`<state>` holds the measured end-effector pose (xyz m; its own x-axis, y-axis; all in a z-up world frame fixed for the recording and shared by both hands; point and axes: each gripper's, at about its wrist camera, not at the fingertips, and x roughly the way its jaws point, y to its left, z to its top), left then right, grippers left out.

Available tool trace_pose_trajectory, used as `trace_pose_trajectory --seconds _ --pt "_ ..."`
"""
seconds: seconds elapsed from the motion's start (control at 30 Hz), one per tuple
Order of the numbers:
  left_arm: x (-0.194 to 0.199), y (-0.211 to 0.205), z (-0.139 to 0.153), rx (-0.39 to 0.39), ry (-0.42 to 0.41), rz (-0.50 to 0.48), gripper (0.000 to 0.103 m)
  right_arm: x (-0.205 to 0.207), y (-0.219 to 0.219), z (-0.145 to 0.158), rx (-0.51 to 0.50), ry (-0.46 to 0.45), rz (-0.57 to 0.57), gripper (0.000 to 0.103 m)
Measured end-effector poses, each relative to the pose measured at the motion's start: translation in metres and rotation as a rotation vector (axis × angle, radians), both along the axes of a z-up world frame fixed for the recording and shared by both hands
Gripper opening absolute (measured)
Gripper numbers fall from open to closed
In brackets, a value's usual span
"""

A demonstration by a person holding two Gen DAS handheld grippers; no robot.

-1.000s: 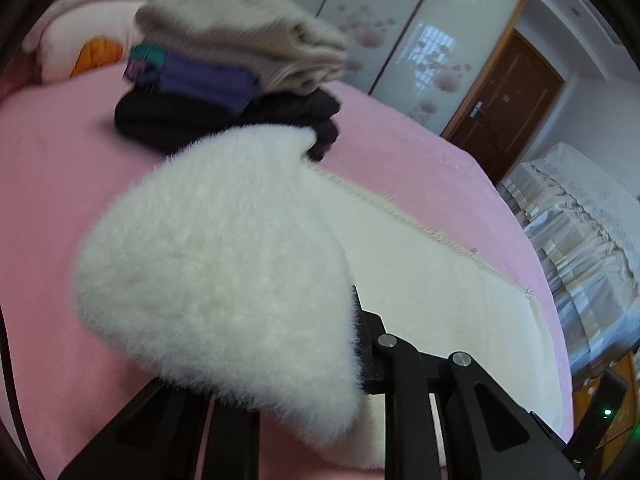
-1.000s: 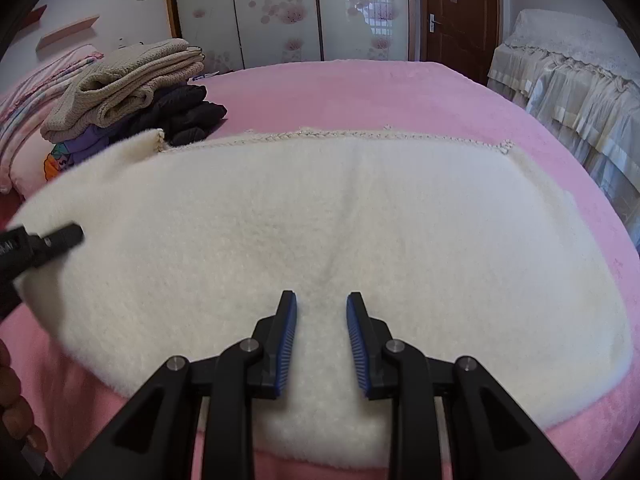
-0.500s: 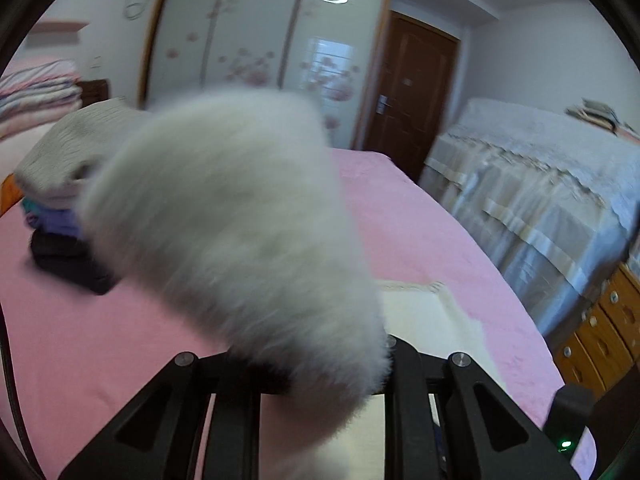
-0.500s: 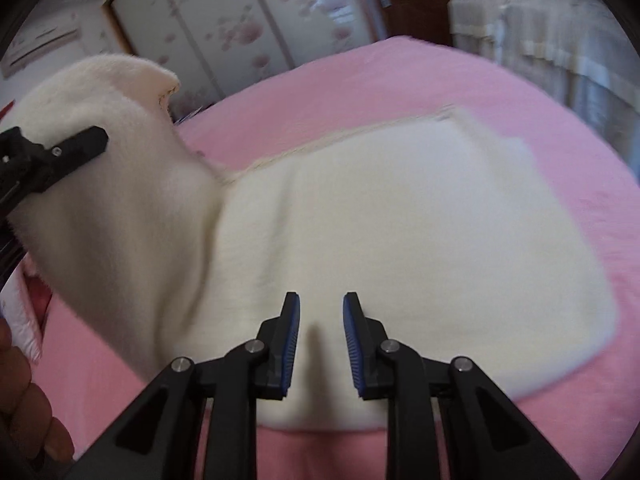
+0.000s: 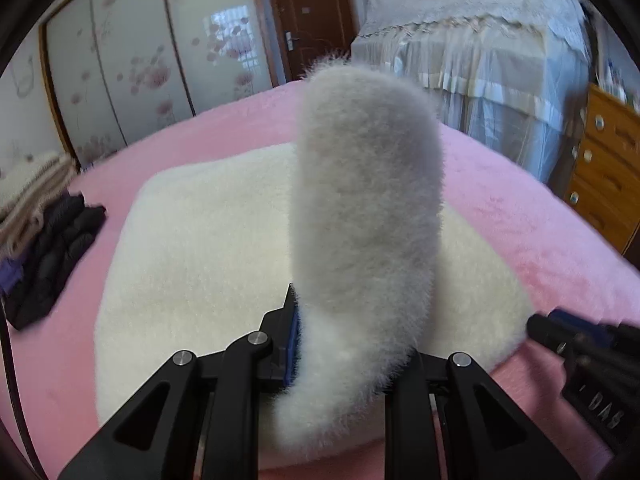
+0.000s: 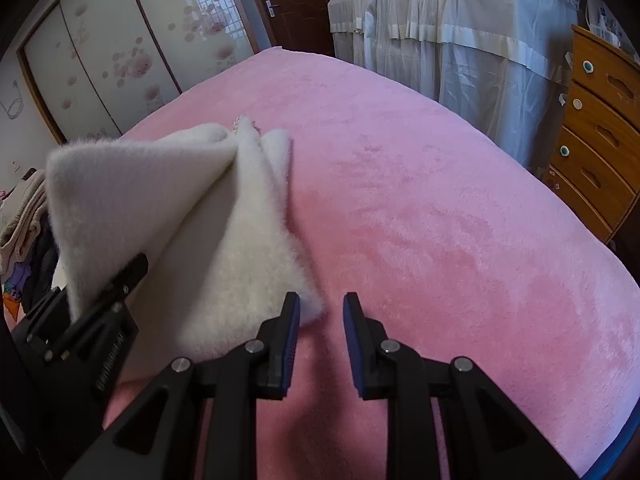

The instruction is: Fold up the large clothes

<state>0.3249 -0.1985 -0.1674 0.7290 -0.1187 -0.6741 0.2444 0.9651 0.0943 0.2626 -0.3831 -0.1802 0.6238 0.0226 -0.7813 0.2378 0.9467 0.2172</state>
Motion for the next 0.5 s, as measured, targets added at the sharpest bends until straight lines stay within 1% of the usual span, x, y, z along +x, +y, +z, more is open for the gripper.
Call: trace_pose_trajectory --seconds 0.07,0.17,0.27,0.33,0.4,0.5 --pt "-0.001 0.003 0.006 -0.019 0.004 0.003 0.017 0.002 0.003 -0.001 0.004 -0.002 0.009 0.022" --pt "-0.004 0.0 0.019 -0.03 -0.021 -0.008 0.017 -0.004 0.0 0.001 0.016 -0.015 0.011 0.022" --pt "-0.007 -0.01 0.03 -0.076 -0.014 -0.024 0.017 -0.006 -0.004 0.007 0.028 -0.034 0.003 0.022" --pt "-0.01 -0.017 0.032 -0.082 -0.027 -0.038 0.017 -0.009 -0.007 0.012 0.023 -0.049 -0.003 0.022" --pt "-0.011 -0.028 0.029 -0.056 -0.034 -0.055 0.017 -0.01 -0.012 0.015 0.009 -0.057 -0.014 0.022" --pt "-0.009 -0.048 0.013 0.028 -0.011 -0.077 0.017 -0.011 -0.021 0.013 0.004 -0.035 -0.026 0.022"
